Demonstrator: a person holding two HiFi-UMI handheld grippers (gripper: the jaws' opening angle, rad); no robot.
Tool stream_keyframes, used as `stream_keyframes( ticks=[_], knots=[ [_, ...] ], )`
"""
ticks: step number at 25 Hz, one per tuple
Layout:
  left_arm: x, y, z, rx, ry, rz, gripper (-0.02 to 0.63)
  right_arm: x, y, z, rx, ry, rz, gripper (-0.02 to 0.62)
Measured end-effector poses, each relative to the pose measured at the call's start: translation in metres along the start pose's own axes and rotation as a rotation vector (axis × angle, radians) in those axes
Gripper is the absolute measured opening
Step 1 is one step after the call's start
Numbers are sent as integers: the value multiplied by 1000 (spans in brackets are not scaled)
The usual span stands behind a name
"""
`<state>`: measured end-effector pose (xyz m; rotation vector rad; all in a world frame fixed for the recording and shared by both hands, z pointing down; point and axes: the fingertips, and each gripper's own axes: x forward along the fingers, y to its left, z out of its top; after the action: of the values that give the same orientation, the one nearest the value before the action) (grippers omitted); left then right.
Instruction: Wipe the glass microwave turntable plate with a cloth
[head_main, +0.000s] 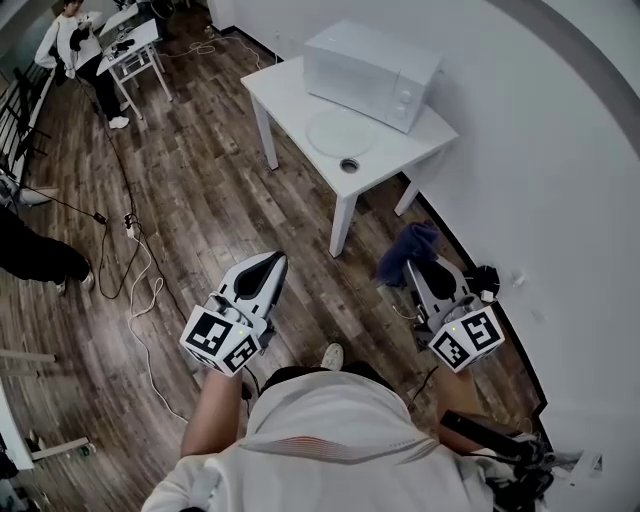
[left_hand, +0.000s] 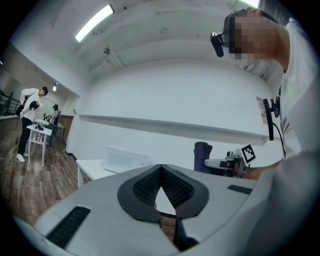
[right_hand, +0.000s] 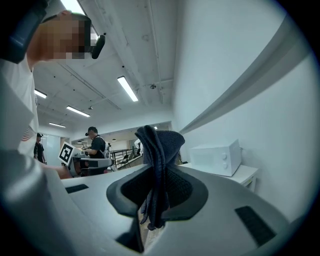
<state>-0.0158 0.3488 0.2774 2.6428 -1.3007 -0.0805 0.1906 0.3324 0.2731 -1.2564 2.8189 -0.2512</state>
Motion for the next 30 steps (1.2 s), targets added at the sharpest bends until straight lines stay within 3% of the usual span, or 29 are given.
stream_keyframes(
  ticks=[4,18,24,30],
  knots=[
    [52,6,-5,9,11,15,9,16,-50,-5,17,-2,14,66],
    [113,49,9,-22,-4,-61,9,55,-84,5,1,26,-47,66],
    [147,109,15,-28,11,-89,9,122,-104,3,-4,40,-72,66],
    [167,196,27,-52,24,-110,9,202,-105,5,-1,57,-108,66]
  ],
)
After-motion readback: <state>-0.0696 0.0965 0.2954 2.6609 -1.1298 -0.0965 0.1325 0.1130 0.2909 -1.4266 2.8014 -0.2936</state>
